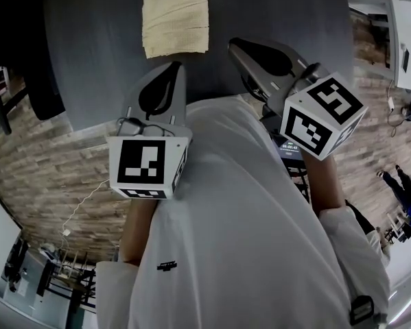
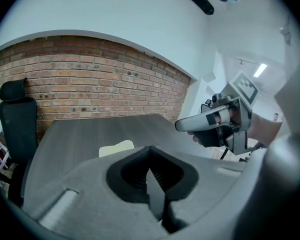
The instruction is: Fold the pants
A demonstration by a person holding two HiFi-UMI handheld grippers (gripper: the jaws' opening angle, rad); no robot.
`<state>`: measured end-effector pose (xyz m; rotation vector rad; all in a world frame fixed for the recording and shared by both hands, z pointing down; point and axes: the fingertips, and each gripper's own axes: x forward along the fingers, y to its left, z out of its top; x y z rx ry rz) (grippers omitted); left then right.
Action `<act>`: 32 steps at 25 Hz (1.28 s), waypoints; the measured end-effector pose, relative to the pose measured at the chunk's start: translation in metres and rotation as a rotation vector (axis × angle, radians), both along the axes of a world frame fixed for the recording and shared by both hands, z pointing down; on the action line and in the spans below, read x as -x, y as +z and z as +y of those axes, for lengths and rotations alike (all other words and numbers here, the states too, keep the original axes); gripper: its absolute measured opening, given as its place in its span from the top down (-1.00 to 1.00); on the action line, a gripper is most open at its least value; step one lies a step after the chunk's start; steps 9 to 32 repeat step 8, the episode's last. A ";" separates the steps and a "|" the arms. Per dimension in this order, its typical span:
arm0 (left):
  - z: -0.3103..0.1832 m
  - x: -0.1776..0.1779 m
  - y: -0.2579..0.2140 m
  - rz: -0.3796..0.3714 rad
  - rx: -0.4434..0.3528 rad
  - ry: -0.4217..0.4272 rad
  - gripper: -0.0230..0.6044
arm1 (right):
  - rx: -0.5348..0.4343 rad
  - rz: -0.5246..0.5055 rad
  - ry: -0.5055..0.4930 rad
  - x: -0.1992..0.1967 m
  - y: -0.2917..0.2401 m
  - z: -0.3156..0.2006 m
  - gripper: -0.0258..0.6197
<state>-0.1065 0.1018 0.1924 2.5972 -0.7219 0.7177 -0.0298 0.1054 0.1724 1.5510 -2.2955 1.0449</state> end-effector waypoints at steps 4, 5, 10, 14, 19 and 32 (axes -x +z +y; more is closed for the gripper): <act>0.003 0.002 0.003 -0.002 0.004 0.008 0.91 | -0.002 0.005 0.003 0.003 -0.001 0.001 0.90; 0.005 0.003 0.002 -0.004 0.004 0.012 0.91 | -0.001 0.006 0.002 0.005 -0.002 0.003 0.90; 0.007 0.007 -0.004 -0.009 -0.002 0.020 0.91 | -0.005 0.010 -0.001 0.011 -0.009 0.005 0.90; 0.007 0.007 -0.004 -0.009 -0.002 0.020 0.91 | -0.005 0.010 -0.001 0.011 -0.009 0.005 0.90; 0.007 0.007 -0.004 -0.009 -0.002 0.020 0.91 | -0.005 0.010 -0.001 0.011 -0.009 0.005 0.90; 0.007 0.007 -0.004 -0.009 -0.002 0.020 0.91 | -0.005 0.010 -0.001 0.011 -0.009 0.005 0.90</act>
